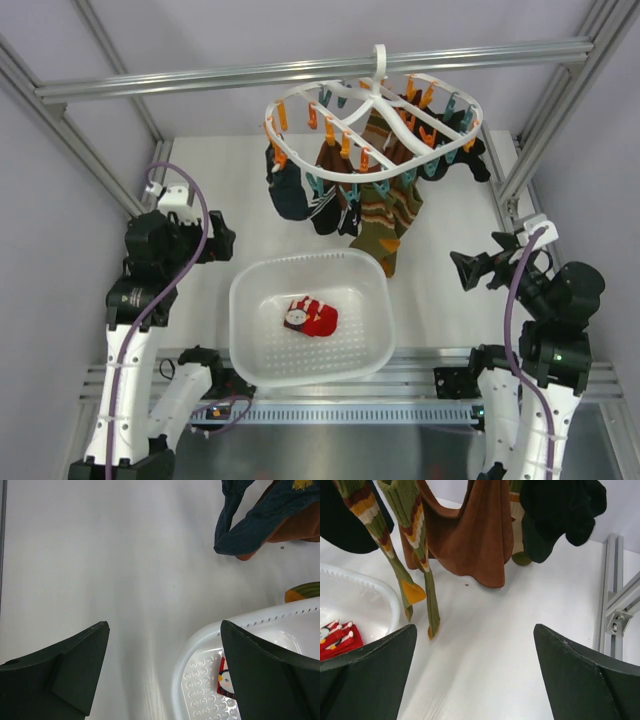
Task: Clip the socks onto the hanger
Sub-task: Open the clamp at the hanger.
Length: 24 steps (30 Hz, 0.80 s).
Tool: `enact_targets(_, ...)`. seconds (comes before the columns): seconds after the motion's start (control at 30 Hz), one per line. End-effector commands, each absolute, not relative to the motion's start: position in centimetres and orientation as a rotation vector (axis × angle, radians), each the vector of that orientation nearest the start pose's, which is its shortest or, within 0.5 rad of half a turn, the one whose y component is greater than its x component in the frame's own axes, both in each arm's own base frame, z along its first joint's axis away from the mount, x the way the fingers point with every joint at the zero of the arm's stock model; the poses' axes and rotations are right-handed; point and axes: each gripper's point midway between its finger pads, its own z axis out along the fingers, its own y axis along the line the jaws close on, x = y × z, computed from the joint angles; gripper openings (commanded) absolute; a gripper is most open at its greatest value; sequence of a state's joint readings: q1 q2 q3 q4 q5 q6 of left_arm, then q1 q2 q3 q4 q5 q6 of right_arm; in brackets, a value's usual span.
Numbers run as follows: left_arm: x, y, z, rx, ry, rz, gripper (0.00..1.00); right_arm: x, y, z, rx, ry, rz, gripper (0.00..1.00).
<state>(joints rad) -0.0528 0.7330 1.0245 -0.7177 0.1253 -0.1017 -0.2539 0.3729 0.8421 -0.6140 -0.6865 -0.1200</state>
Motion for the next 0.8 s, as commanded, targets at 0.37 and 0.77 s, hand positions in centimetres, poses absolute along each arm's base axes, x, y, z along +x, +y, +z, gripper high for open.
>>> enact_targets(0.37, 25.3, -8.3, 31.7, 0.214, 1.831, -0.473, 0.98, 21.2, 6.6, 39.9, -0.371, 1.26, 0.325, 0.97)
enact_targets(0.77, 26.3, -10.9, 33.7, 0.284, 1.703, -0.627, 0.97, 23.8, 7.4, 40.6, -0.621, 1.001, 0.223, 0.81)
